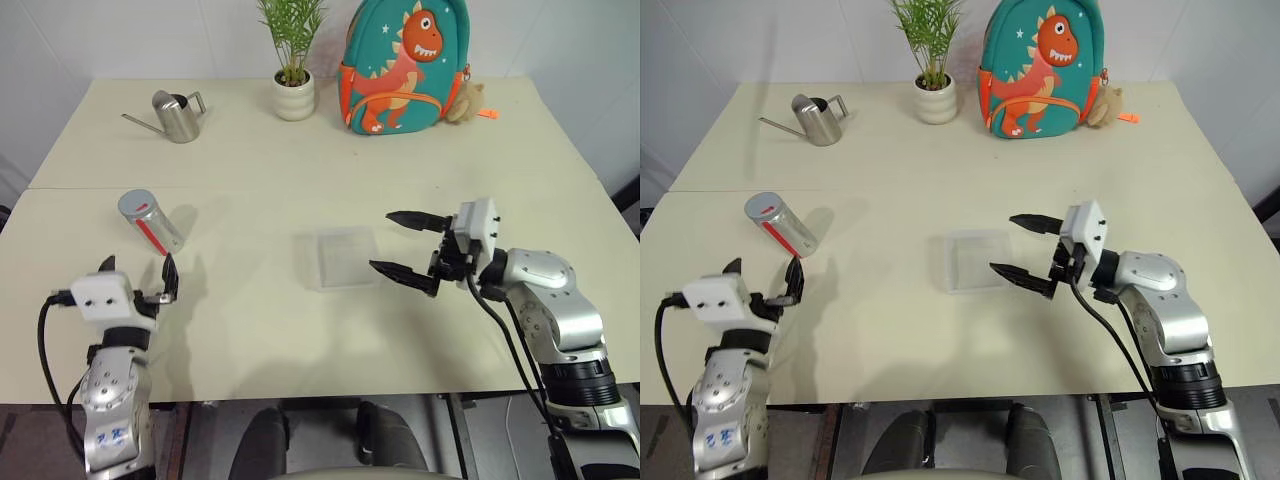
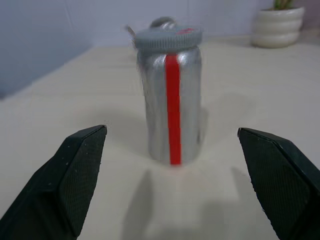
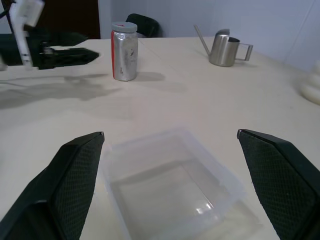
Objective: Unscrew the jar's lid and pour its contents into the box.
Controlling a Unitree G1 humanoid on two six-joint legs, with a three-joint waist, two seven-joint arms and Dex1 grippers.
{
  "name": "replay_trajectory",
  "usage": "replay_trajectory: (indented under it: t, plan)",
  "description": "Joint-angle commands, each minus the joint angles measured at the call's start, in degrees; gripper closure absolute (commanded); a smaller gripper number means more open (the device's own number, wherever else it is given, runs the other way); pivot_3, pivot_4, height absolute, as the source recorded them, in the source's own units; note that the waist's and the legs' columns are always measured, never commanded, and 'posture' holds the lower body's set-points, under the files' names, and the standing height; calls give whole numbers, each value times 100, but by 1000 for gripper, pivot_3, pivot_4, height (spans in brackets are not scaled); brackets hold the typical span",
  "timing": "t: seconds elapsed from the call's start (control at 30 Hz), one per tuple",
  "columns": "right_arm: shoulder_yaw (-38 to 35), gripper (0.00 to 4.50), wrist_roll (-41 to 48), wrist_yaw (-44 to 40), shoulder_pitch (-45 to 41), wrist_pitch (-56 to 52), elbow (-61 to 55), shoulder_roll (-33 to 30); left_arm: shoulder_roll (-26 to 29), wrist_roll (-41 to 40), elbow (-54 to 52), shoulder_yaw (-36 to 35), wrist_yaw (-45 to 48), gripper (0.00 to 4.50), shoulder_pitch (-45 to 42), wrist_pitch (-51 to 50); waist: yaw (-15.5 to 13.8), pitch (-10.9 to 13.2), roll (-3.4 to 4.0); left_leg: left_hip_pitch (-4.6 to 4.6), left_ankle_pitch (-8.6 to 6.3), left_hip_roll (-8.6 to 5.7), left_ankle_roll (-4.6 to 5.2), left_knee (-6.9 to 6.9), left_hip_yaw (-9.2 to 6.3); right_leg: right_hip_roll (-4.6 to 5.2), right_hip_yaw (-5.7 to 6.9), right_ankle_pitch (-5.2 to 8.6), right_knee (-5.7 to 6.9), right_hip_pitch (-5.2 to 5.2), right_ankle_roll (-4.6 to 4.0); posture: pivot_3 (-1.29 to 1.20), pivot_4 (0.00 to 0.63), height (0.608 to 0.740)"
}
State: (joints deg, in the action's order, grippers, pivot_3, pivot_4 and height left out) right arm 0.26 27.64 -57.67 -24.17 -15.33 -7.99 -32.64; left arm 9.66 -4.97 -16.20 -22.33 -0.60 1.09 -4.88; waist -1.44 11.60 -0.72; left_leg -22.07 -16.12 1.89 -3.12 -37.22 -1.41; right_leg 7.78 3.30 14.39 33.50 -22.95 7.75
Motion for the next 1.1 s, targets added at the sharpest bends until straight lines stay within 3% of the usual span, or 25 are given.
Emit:
replay_trajectory:
  t: [0.03, 0.57, 0.93, 1.1]
  plan:
    - [63, 0, 106, 222, -89, -282, -419, 106, -79, 232, 220, 28, -446, 27, -351, 116, 0, -2, -3, 0, 0, 0, 0, 1, 0, 0, 0, -1, 1, 0, 1, 0, 150, 740]
    - [285, 0, 80, 885, -14, -757, -1189, 468, 99, 454, 1941, 305, -916, 27, -1687, 628, 6, -6, -10, -21, -2, 2, 2, 6, 41, -4, -39, -8, 4, -49, 15, 0, 150, 740]
    - [520, 0, -89, 524, -141, -588, -1312, 227, 392, 375, 2761, 253, -966, 27, -2232, 905, 4, -7, -13, -22, -1, 2, 1, 6, 44, -5, -42, -10, 23, -50, 18, 0, 150, 740]
    - [512, 0, -89, 594, -100, -533, -1343, 330, 441, 233, 2945, 243, -863, 1147, -2319, 958, 5, -7, -13, -22, -1, 2, 0, 8, 45, -5, -42, -10, 22, -50, 18, 0, 150, 740]
